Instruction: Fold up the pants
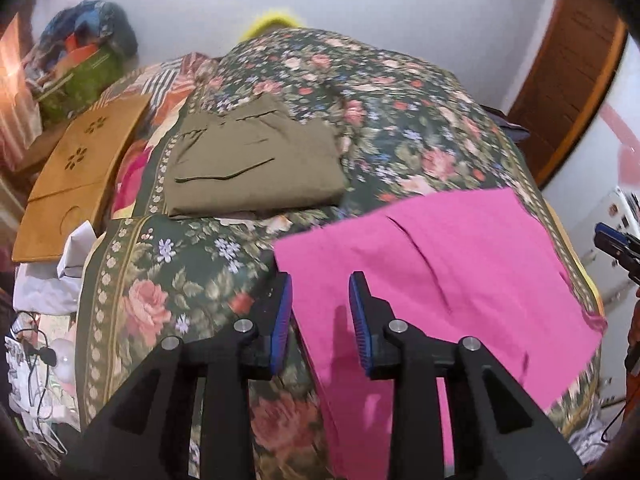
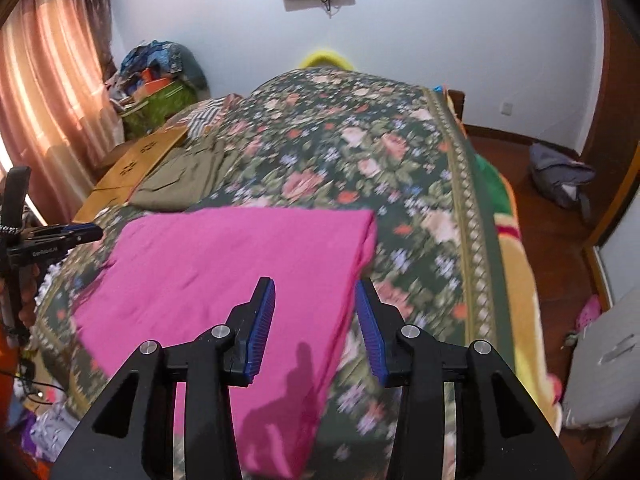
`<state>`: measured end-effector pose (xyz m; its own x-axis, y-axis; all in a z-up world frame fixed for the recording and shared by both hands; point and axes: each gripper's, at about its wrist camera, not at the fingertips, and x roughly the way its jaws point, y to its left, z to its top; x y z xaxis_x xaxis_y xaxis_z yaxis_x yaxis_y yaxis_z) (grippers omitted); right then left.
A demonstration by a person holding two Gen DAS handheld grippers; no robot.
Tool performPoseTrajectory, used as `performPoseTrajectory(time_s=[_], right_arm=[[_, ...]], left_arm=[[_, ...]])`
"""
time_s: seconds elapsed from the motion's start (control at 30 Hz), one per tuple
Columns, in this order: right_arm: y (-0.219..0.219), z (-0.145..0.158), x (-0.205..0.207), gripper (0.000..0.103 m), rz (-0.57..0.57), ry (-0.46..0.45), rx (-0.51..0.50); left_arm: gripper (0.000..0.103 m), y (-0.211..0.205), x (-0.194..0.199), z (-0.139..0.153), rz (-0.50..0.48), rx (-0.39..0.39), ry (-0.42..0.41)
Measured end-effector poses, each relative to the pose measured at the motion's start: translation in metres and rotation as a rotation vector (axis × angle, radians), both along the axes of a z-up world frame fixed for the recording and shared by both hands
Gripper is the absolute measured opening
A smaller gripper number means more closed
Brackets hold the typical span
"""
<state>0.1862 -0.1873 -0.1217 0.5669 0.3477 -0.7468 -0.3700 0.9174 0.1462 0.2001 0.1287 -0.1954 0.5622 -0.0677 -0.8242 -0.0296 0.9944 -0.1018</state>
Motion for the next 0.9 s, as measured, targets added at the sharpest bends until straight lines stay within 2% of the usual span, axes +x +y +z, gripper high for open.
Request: performPoseTrajectory(time_s=[0.03, 0.2, 0.5, 0.57, 0.87, 0.9], right_arm=[[-0.001, -0.001, 0.008, 0.038, -0.006, 0.000, -0.005], [-0.001, -0.009, 0.040, 0.041, -0.018, 0.004, -0.026], [0.009, -0.047, 0.095, 0.044, -0.005, 0.077, -0.031], [0.012, -0.058, 0.107, 0.049, 0.008, 0.117, -0.002], [0.021, -0.088, 0.140, 0.051, 0.040, 0.188, -0.004], [0.021, -0.091, 0.140, 0.051, 0.040, 0.193, -0.002]], left_arm=[[0.030, 0.005, 0.008, -0.003, 0.013, -0.003, 0.015], [0.046, 0.024, 0.035, -0.009, 0.059, -0.047, 0.028], [0.048, 0.024, 0.061, -0.048, 0.053, -0.069, 0.109], [0.048, 0.024, 0.061, -0.056, 0.058, -0.084, 0.114], [0.047, 0.023, 0.055, -0.067, 0.045, -0.176, 0.120], [0.044, 0.023, 0.055, -0.067, 0.040, -0.181, 0.124]])
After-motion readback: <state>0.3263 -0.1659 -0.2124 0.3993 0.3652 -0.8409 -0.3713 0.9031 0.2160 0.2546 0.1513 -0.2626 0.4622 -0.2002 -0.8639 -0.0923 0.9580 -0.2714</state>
